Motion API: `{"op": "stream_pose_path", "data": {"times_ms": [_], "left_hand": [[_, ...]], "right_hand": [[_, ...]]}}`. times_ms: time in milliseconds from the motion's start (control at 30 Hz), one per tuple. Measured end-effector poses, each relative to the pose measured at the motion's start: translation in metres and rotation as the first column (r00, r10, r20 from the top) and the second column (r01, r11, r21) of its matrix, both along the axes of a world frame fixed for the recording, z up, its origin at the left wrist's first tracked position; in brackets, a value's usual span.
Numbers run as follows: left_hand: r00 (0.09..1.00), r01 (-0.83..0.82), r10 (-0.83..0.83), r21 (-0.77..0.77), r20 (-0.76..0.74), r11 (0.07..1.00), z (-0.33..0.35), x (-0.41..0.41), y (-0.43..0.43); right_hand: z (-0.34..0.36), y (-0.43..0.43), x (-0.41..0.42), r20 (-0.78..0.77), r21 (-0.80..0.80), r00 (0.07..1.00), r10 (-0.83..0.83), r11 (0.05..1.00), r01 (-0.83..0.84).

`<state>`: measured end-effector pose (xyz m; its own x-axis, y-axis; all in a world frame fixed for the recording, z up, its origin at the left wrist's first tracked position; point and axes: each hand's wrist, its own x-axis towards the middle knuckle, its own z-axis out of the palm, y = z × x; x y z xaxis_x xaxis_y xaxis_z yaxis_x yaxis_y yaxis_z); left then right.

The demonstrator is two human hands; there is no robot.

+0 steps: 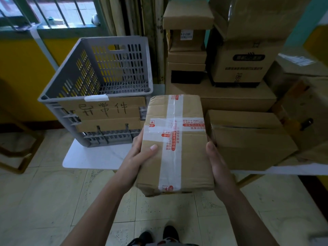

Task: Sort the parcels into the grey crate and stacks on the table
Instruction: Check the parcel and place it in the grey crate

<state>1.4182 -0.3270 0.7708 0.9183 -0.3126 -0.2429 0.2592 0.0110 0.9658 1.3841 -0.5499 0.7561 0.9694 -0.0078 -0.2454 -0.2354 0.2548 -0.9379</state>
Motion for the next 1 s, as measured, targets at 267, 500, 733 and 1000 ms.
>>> {"op": "stream_pose_path", "data": {"times_ms": [267, 500, 733, 1000], "left_hand": [[0.999, -0.011, 0.014, -0.087, 0.033, 0.996, 0.013, -0.012, -0.010], [0.979, 0.092, -0.101, 0.057, 0.175, 0.994, -0.006, -0.014, -0.010], [0.977, -0.127, 0.111, 0.084, 0.180, 0.988, -0.002, -0.014, -0.020], [0.956, -0.225, 0.210, 0.052, 0.207, 0.973, -0.001, -0.011, -0.022]], "right_hand": [[0.011, -0.007, 0.005, -0.211, 0.065, 0.973, -0.098, 0.991, 0.114], [0.015, -0.005, 0.009, -0.205, -0.028, 0.973, -0.102, 0.995, 0.099], [0.015, -0.005, -0.010, -0.040, -0.106, 0.999, 0.037, 0.993, -0.041], [0.011, 0.002, -0.010, 0.170, -0.325, 0.985, -0.031, 0.942, 0.086]]}}
